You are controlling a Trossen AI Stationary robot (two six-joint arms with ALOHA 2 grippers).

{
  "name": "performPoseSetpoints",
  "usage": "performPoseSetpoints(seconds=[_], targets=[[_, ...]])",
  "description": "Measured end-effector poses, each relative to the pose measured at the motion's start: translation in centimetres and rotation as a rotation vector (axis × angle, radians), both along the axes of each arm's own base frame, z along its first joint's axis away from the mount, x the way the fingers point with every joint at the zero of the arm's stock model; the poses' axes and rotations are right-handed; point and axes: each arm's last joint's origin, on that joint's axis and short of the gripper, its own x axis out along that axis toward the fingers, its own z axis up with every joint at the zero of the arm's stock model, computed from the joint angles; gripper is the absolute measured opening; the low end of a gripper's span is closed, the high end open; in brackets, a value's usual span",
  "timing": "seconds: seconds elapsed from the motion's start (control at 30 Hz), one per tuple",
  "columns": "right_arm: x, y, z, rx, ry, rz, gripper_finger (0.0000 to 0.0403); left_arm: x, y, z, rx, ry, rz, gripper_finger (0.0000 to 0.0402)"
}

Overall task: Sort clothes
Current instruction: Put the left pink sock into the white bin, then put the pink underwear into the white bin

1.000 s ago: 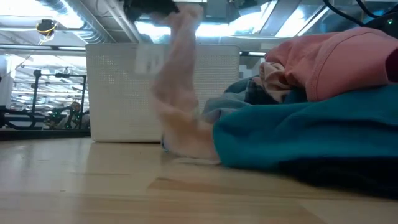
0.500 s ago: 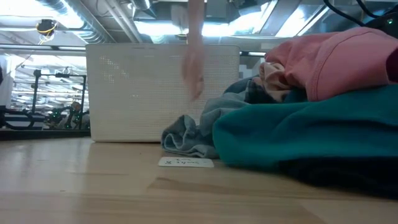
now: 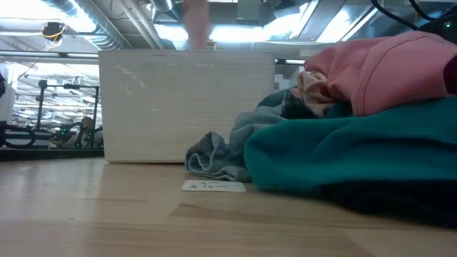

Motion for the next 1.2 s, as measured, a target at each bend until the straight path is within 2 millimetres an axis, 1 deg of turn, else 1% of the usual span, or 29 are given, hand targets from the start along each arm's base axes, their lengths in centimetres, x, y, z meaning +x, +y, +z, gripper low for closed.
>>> performPoseSetpoints(seconds=[0.17, 0.37, 0.5, 0.7, 0.8, 0.87, 1.0, 1.1, 1.2], targets=[[0.0, 0.0, 0.0, 0.000, 0.000, 0.000, 0.0019, 0.1, 1.7, -0.9, -0.037, 0.077, 0.063, 0.0003], [0.0, 0.0, 0.0, 0.000, 0.001, 0.000, 0.0019, 0.4, 3.6, -3.4, -0.182, 0.217, 0.109, 0.0013], [0.0, 0.0, 0.0, 0.000, 0.000, 0.000, 0.0019, 0.5, 4.2, -5.2, -0.300, 0.290, 0.128, 0.0016], [0.0, 0.0, 0.0, 0.000, 0.001, 0.000, 0.0019, 0.4, 4.5, -7.3, -0.459, 0.362, 0.128, 0.0024], [0.0, 0.0, -0.1, 0.004, 0.009, 0.000, 0.0019, 0.6, 4.8, -8.6, -0.543, 0.403, 0.136, 0.0051], [0.1, 0.0, -0.2, 0.008, 0.018, 0.000, 0.0019, 0.7, 4.9, -9.4, -0.589, 0.436, 0.152, 0.0076], [0.1, -0.1, -0.3, 0.014, 0.031, 0.000, 0.0019, 1.0, 5.1, -10.4, -0.642, 0.471, 0.166, 0.0129], [0.1, -0.1, -0.3, 0.015, 0.033, 0.001, 0.0019, 1.4, 4.7, -10.6, -0.661, 0.490, 0.077, 0.0160], [0.1, -0.1, -0.4, 0.014, 0.036, 0.001, 0.0019, 1.9, 3.4, -10.3, -0.646, 0.511, -0.058, 0.0180]])
